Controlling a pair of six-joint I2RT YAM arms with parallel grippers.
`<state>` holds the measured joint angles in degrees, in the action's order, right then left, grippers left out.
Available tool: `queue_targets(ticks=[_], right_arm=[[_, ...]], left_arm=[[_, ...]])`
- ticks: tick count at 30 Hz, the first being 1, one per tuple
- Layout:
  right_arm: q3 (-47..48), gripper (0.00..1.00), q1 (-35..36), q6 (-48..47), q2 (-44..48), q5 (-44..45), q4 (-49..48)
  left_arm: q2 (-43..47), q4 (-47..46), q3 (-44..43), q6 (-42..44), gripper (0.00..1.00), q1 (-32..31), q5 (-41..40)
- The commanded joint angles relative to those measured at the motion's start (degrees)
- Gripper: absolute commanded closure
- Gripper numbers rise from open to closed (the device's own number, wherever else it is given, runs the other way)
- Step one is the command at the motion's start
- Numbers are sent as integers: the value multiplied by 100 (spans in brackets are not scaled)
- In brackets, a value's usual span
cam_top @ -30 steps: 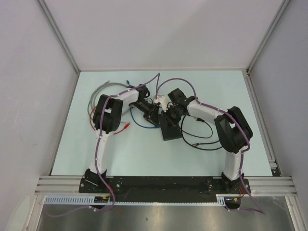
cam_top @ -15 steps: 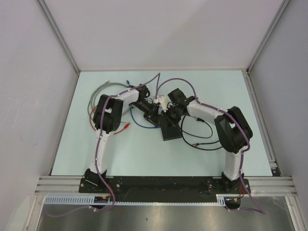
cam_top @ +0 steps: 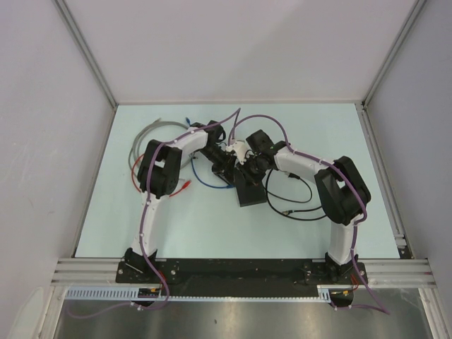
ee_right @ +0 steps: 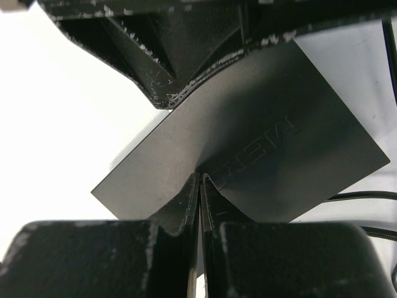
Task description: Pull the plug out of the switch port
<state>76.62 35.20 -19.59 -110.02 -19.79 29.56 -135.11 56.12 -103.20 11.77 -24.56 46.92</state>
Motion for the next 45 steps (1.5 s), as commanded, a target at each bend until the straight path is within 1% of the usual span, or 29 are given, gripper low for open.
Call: queue_targets(ticks=[1, 5, 9, 11, 13, 15, 17, 20, 24, 27, 32, 36, 39, 43, 45], right_arm=[[-244, 94, 101, -124, -424, 327, 155], [-244, 94, 101, -124, -424, 327, 155], [-253, 94, 101, -132, -415, 336, 164], [-244, 94, 101, -132, -415, 344, 173], [-253, 94, 101, -132, -424, 344, 164], [-244, 94, 110, -132, -424, 344, 164], [-244, 94, 110, -132, -433, 344, 164], [-244, 94, 110, -132, -433, 362, 164], [-244, 94, 110, -150, -433, 362, 173], [-244, 94, 110, -141, -442, 362, 155], [-244, 94, 119, -141, -459, 362, 129], [-244, 94, 110, -141, -459, 353, 120], [-253, 94, 110, -141, -459, 344, 129], [-244, 94, 101, -150, -442, 344, 146], [-244, 94, 110, -150, -442, 353, 138]], left_arm=[[-156, -470, 177, 89, 100, -260, -1800], [-165, -444, 239, 115, 100, -269, -1642], [-156, -374, 195, 141, 100, -260, -1993], [-226, -182, -41, 194, 100, -251, -1985], [-209, -145, -130, 238, 100, -216, -1810], [-191, -66, -288, 325, 100, -207, -1415], [-191, 39, -429, 352, 100, -207, -1300], [-191, 241, -482, 518, 100, -199, -1238], [-279, 698, -386, 809, 100, -155, -720], [-235, 795, -113, 871, 100, -146, -929], [-182, 778, 142, 942, 100, -85, -868], [-270, 926, -200, 924, 100, -58, -842], [-367, 1120, -787, 976, 100, -41, -833], [-376, 1165, -886, 1090, 100, -49, -1297], [-376, 1322, -860, 1213, 100, -40, -1334]])
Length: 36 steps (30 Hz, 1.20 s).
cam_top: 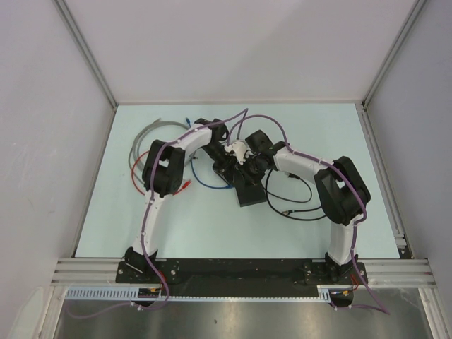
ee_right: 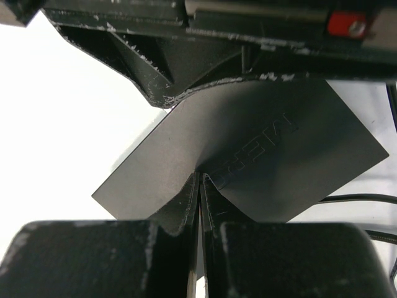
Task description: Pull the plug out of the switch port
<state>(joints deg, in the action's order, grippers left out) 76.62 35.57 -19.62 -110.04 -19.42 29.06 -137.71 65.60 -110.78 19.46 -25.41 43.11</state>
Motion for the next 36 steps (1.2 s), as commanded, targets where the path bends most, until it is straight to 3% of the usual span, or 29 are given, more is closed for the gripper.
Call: queue_targets(ticks=[1, 10, 17, 26, 30, 34, 36], right_arm=[[-244, 94, 73, -148, -448, 316, 188], [-244, 94, 73, -139, -475, 307, 179], [-244, 94, 81, -148, -466, 307, 197], [-244, 94, 81, -139, -466, 342, 188], [-244, 94, 81, -130, -475, 316, 188], [-244, 94, 81, -121, -501, 299, 188], [-244, 94, 81, -121, -501, 290, 179]], left_arm=[[-107, 418, -67, 488, 100, 45, -902], [8, 524, 329, 550, 100, 115, -708], [-371, 813, -294, 488, 100, 300, -444], [235, 1842, -1385, 936, 100, 440, -49], [736, 1851, -1315, 1068, 100, 589, -653], [1061, 1851, -711, 1532, 100, 739, -1803], [1150, 1816, -472, 1648, 100, 870, -1946]])
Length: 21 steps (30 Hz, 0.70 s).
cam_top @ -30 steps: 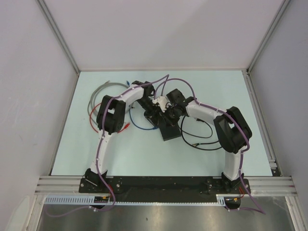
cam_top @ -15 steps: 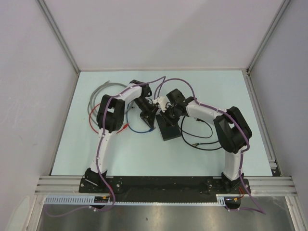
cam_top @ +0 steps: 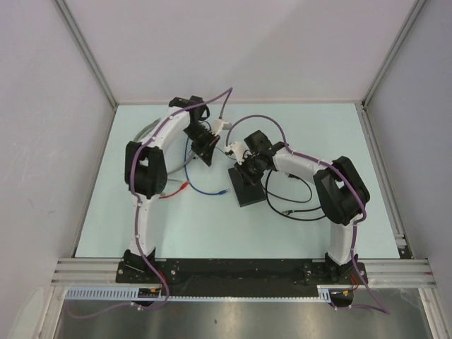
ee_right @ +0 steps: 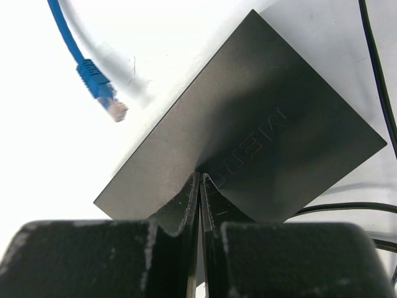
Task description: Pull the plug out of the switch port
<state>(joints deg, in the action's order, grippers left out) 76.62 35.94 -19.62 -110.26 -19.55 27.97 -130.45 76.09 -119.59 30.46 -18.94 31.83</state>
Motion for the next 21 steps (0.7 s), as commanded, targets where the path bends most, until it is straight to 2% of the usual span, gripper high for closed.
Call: queue_targets(ticks=[1, 2, 3, 6, 10, 15, 21], right_arm=[[-244, 94, 36, -130, -488, 303, 280], [-244, 94, 44, -130, -497, 303, 271], [-235, 94, 44, -130, -497, 303, 271], [-244, 94, 62, -139, -488, 320, 271], [-253, 94, 44, -157, -470, 338, 271], [-235, 94, 44, -148, -479, 338, 280], [-235, 94, 62, -148, -479, 329, 280]], left_arm=[[407, 784, 541, 497, 100, 267, -854], [372, 732, 586, 374, 100, 303, -915], [337, 583, 603, 225, 93, 347, -985], [458, -65, 892, -556, 64, 391, -1503], [459, -367, 1314, -1436, 56, 452, -1988], [346, -666, 1518, -1718, 46, 496, -2743], [-225, -815, 921, -1824, 48, 610, -3043]])
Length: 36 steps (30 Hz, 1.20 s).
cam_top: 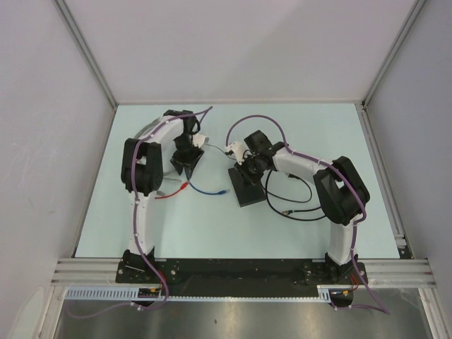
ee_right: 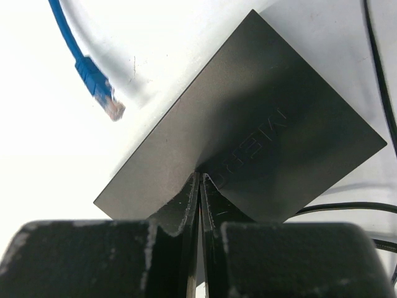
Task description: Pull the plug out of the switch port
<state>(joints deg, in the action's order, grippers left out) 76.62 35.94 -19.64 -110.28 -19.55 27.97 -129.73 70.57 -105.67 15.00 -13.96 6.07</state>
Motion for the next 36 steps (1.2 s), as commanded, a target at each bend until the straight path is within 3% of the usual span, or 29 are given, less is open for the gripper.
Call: queue_targets(ticks=[1, 4, 8, 10, 13, 17, 24, 30, 32, 33, 36], right_arm=[[-244, 94, 62, -146, -477, 347, 280], [-244, 94, 44, -154, -477, 355, 288], [-244, 94, 27, -146, -494, 373, 280], [-226, 94, 0, -137, -512, 373, 262], [-148, 94, -26, -128, -582, 329, 280], [-77, 94, -44, -119, -670, 312, 297], [28, 94, -87, -110, -811, 294, 323], [151, 94, -88, -102, -899, 294, 324], [169, 94, -88, -102, -916, 303, 332], [187, 94, -96, -102, -916, 311, 332], [187, 94, -114, -102, -925, 329, 341]], left_arm=[[-394, -254, -638, -279, 50, 121, -379], [-667, -228, -841, -218, 60, 139, -229], [-633, -140, -693, -121, 94, 130, 183], [-405, -122, -491, -77, 100, 139, 307], [-44, -26, -349, 169, 100, 147, 439], [439, 124, -446, 643, 100, 252, -199], [387, 924, -1596, 1592, 100, 788, -1131], [615, 29, -502, 2296, 100, 895, -2738], [677, -586, -1, 2401, 95, 807, -3171], [686, -953, 133, 2402, 80, 772, -3399], [686, -1098, 266, 2209, 61, 596, -3561]])
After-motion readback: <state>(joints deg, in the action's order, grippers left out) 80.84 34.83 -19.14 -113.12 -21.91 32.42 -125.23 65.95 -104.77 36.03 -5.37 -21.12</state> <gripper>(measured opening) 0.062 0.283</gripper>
